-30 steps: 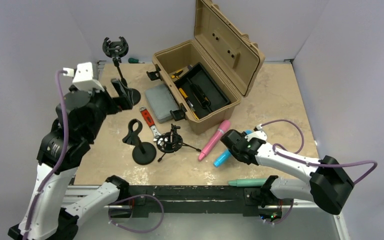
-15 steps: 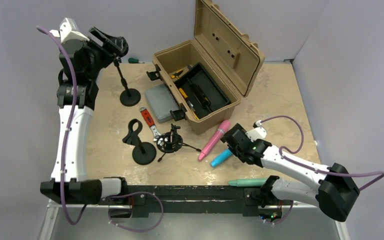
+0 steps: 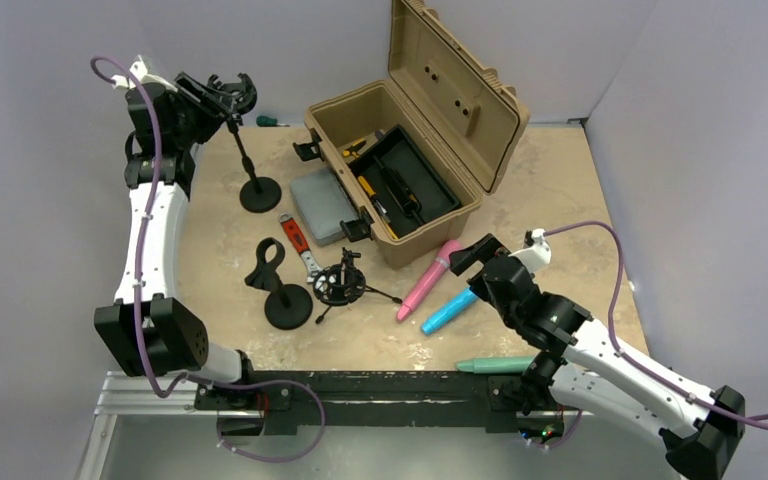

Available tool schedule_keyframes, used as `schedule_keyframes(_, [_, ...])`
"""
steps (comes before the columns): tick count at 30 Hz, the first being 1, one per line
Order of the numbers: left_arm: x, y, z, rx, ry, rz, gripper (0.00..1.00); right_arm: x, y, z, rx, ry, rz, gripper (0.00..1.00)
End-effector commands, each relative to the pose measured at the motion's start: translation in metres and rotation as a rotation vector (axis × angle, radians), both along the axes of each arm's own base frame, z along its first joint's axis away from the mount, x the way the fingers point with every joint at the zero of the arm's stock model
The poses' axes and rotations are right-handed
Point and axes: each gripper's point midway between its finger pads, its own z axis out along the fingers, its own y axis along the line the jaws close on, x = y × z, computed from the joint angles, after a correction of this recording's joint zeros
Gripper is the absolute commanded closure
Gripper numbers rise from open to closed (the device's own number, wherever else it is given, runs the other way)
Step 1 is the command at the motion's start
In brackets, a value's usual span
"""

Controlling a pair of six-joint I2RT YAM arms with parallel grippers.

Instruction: Remove the microphone from the stand

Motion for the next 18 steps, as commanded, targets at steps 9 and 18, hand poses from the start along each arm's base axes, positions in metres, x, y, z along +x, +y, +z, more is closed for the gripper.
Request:
schedule_keyframes(9, [0.028, 0.028, -0.05, 0.381, 0.089, -0.051, 0.56, 0.005, -0.008, 0.021, -0.038, -0.095, 0.008, 0.06])
schedule_keyframes(18, [0.037, 0.036, -0.056, 0.316, 0.1, -0.011, 0.56, 0.005, -0.011, 0.017, -0.051, -0.085, -0.002, 0.04])
